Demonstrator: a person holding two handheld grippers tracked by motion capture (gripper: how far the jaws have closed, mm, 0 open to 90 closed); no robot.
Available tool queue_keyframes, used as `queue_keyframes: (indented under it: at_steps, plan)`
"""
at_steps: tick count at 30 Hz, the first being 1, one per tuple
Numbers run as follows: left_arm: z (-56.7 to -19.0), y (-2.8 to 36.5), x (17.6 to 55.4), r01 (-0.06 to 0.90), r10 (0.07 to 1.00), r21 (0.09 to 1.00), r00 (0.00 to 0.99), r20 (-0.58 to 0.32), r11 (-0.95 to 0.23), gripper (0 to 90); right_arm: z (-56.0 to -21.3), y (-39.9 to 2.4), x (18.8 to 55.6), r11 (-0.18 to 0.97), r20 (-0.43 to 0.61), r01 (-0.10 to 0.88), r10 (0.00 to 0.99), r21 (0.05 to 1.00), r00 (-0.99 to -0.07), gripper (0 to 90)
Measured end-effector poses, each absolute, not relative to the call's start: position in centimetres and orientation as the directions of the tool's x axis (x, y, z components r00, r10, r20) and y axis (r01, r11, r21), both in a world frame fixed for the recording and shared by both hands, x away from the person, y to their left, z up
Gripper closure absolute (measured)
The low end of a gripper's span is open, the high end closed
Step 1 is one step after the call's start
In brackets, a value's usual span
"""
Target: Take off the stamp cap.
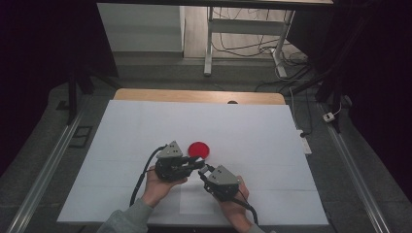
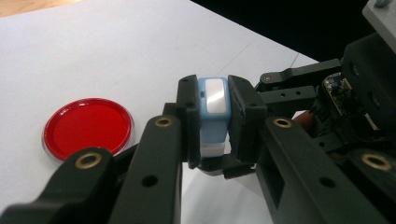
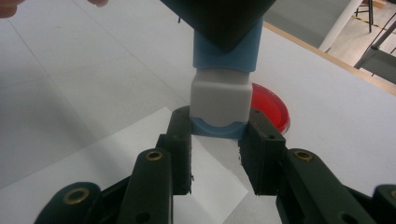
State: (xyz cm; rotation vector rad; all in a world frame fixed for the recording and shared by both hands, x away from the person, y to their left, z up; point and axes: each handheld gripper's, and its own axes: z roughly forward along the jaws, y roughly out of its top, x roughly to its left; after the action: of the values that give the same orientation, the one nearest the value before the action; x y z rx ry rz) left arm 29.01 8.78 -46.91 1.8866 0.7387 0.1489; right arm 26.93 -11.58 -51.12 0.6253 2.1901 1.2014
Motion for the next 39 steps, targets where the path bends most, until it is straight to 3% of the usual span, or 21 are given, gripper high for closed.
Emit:
queue_keyframes:
  at_steps: [8, 20, 27, 39]
  plan:
    - [-46.88, 8.84, 29.00, 0.422, 0.551, 0.871, 0.802, -0.230, -0.251, 75.9, -50.82, -11.64, 26.97, 0.534, -0.298, 0.100, 0.606, 0.840, -0.738, 65.3]
    - [-46.99, 8.73, 28.97, 0.424, 0.550, 0.872, 0.801, -0.235, -0.245, 75.9, -51.02, -11.83, 26.88, 0.487, -0.239, 0.137, 0.632, 0.863, -0.737, 65.3]
    - [-46.93, 8.97, 28.92, 0.426, 0.542, 0.876, 0.802, -0.250, -0.227, 75.9, -50.69, -11.87, 26.85, 0.516, -0.281, 0.103, 0.611, 0.851, -0.740, 65.3]
    - [-47.02, 8.97, 29.03, 0.434, 0.537, 0.874, 0.802, -0.264, -0.219, 75.9, -50.61, -12.02, 26.87, 0.511, -0.265, 0.115, 0.610, 0.852, -0.747, 65.3]
